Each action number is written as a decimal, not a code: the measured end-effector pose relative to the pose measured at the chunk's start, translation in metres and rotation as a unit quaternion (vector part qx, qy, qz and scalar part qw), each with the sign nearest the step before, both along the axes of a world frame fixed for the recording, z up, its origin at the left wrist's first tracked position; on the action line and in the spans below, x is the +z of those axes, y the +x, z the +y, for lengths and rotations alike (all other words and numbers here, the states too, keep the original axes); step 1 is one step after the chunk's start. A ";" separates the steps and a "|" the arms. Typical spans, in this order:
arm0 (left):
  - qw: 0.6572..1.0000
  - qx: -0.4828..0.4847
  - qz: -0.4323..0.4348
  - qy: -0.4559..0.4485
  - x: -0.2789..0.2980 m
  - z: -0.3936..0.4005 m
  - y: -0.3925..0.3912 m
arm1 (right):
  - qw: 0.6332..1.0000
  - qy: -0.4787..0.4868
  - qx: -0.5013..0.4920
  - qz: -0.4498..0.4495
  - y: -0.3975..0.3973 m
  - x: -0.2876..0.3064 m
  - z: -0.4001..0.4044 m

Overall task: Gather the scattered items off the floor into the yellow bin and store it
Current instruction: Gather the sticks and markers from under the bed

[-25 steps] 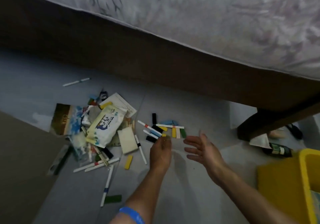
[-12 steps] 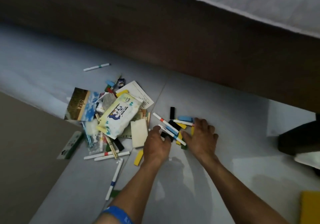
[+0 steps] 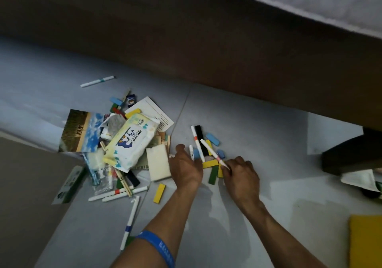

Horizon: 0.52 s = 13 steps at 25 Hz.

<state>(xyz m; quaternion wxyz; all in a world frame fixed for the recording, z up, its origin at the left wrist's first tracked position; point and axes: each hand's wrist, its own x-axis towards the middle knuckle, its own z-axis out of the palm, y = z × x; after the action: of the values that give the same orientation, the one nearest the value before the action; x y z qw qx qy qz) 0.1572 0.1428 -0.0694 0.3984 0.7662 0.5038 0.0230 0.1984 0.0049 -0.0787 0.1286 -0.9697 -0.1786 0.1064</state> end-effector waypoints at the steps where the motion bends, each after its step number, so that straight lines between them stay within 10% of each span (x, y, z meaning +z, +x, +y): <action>1: 1.000 0.014 -0.014 -0.023 0.000 0.002 -0.003 | 0.998 0.053 -0.037 0.007 -0.002 0.001 -0.002; 5: 0.997 -0.080 -0.003 0.012 -0.005 0.010 -0.015 | 0.924 0.309 -0.186 0.124 -0.021 0.004 -0.007; 13: 0.984 -0.146 0.050 0.089 -0.007 0.006 -0.025 | 0.899 0.347 -0.214 0.159 -0.044 0.011 -0.007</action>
<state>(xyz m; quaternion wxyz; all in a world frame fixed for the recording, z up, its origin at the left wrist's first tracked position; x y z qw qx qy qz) 0.1319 0.1490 -0.0762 0.3019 0.8640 0.4020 -0.0286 0.1544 -0.0022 -0.0680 0.5035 -0.8484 0.0306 0.1606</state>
